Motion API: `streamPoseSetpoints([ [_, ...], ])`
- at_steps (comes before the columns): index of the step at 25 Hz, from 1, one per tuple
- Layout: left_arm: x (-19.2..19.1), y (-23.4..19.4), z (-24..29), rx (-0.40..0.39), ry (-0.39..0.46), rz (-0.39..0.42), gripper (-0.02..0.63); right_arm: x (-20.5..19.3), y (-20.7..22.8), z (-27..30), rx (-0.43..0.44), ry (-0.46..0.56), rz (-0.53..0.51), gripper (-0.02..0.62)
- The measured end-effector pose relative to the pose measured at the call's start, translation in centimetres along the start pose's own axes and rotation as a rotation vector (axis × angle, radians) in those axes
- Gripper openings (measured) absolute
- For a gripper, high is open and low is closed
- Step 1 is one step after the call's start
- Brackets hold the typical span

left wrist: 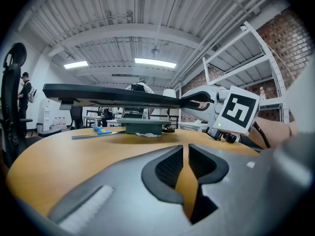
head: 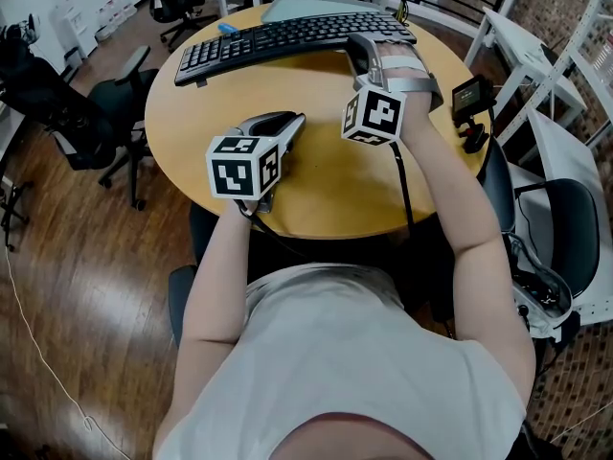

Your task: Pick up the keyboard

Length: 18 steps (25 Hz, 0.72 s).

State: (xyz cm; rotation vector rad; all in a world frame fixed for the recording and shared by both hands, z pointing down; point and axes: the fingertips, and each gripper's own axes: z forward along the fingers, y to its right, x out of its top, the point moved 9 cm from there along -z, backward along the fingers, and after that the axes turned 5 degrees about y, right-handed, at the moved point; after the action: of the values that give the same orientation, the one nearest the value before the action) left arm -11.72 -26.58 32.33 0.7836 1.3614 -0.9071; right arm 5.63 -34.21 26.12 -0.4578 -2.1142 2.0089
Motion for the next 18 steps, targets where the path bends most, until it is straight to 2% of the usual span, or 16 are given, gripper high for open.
streamPoseSetpoints([
  [15,0.19,-0.11,-0.10,0.000,-0.002,0.000,0.038,0.00,-0.07,0.07,0.010,-0.005,0.015,0.092],
  [18,0.12,-0.16,-0.02,-0.002,-0.003,-0.001,0.000,-0.03,-0.37,0.17,0.017,-0.004,0.019,0.092],
])
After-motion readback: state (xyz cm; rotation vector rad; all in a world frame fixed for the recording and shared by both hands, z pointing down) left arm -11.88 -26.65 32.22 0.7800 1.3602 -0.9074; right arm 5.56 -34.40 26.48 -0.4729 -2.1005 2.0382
